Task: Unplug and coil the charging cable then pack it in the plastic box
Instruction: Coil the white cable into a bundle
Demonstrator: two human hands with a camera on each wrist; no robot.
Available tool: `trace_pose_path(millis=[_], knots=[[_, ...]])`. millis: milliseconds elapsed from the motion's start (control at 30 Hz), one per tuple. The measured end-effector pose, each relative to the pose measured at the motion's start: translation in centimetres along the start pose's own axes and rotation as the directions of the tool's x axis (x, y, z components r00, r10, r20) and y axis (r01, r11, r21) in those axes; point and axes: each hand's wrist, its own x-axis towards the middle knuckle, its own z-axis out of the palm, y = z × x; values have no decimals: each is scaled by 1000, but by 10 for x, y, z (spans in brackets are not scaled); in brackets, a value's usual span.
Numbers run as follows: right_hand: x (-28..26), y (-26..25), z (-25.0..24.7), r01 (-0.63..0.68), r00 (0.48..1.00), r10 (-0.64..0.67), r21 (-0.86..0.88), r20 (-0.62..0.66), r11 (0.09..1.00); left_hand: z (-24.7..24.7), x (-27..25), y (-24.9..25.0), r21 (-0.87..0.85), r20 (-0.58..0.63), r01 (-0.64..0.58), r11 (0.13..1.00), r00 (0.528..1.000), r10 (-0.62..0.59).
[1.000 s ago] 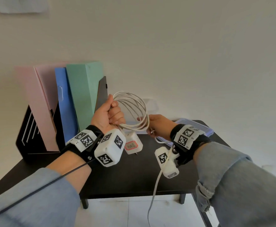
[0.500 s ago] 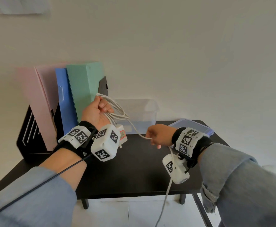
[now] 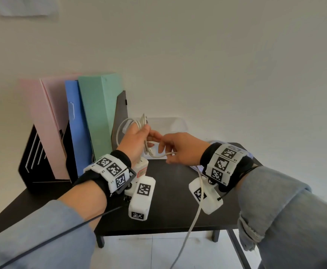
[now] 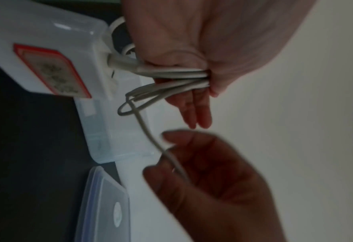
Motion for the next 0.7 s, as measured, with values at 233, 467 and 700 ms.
trace_pose_path(millis=[233,467,700], knots=[[2,-7,-5,13,997,-4,110,-81,994,6,-3,-5,425,136,-63,903,991,5],[0,-2,-8,-70,997,68,59,22,996,8,-8,-4,491,169,-80,867,986,-4],[-13,22,-10,-225,968,195,207,158,952,-10,-1,8,413,36,-71,908,997,62]])
